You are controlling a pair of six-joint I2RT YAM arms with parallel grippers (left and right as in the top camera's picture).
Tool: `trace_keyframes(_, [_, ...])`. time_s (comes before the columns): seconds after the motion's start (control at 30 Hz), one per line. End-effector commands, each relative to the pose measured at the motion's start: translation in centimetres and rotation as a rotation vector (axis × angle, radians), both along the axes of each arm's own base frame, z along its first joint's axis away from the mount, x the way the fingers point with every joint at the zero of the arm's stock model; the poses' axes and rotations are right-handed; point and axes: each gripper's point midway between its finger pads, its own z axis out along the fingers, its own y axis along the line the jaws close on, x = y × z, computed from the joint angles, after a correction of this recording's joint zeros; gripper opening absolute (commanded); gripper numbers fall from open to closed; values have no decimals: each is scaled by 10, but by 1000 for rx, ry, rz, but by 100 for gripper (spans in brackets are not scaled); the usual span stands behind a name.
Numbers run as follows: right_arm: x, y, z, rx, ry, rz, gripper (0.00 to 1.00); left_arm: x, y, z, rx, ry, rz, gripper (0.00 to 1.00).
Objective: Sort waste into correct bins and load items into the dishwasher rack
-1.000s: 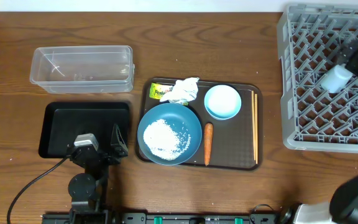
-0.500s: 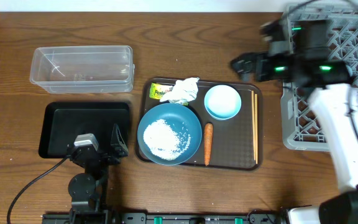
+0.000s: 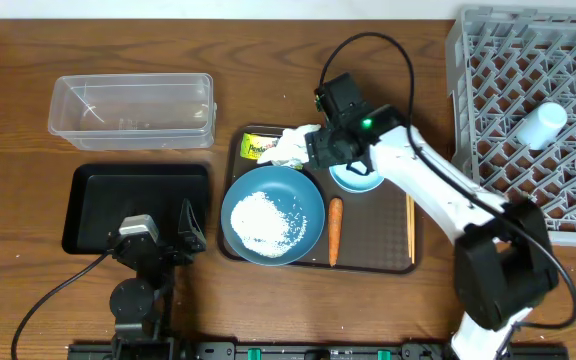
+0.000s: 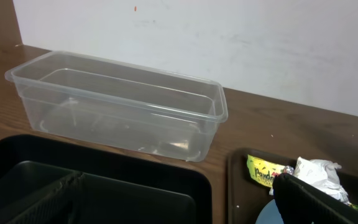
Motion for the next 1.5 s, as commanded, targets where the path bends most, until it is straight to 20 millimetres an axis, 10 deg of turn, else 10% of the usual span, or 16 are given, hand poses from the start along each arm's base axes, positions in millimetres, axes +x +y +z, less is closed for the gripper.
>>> trace_keyframes(0.0, [0,-9,-23,-47,34,-94,70,0,3,-18,8,43,16,98])
trace_keyframes(0.4, [-9,-3,-63,-78,115,-90,54,0,3,-18,8,43,16,98])
trace_keyframes(0.7, [-9,-4,-51,-77,113,-91,1,0,3,-18,8,43,16,98])
trace_keyframes(1.0, [26,-23,64,5,-81,-74,1,0,3,-18,9,43,17,98])
trace_keyframes(1.23, [69,-113,171,133,-323,-165,1,0,3,-18,9,43,17,98])
trace_keyframes(1.47, [101,-199,229,510,-513,-47,1,0,3,-18,8,43,16,98])
